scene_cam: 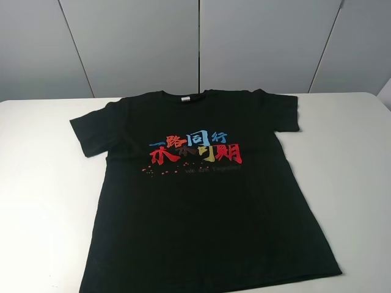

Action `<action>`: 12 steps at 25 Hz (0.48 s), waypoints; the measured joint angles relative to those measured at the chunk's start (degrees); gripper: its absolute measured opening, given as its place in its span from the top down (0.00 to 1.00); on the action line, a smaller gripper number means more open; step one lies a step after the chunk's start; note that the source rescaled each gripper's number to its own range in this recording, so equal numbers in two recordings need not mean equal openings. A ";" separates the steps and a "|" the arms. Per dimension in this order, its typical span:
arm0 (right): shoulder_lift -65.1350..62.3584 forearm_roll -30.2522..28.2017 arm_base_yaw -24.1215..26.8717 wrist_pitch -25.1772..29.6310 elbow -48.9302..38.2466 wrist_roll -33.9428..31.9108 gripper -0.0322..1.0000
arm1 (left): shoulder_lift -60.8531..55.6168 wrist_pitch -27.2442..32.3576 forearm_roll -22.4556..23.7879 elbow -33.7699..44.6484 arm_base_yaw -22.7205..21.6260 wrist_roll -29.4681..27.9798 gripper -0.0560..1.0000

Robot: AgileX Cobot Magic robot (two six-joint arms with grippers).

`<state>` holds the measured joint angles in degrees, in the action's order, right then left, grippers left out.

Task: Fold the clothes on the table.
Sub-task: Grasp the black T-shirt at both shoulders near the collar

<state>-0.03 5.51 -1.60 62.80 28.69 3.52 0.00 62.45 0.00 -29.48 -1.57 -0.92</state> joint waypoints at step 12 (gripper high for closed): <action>0.00 0.00 0.00 0.00 0.00 0.00 0.00 | 0.00 0.00 0.00 0.00 0.00 0.21 0.00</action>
<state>-0.03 5.51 -1.60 62.80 28.69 3.52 0.00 62.45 0.00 -29.48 -1.57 -0.71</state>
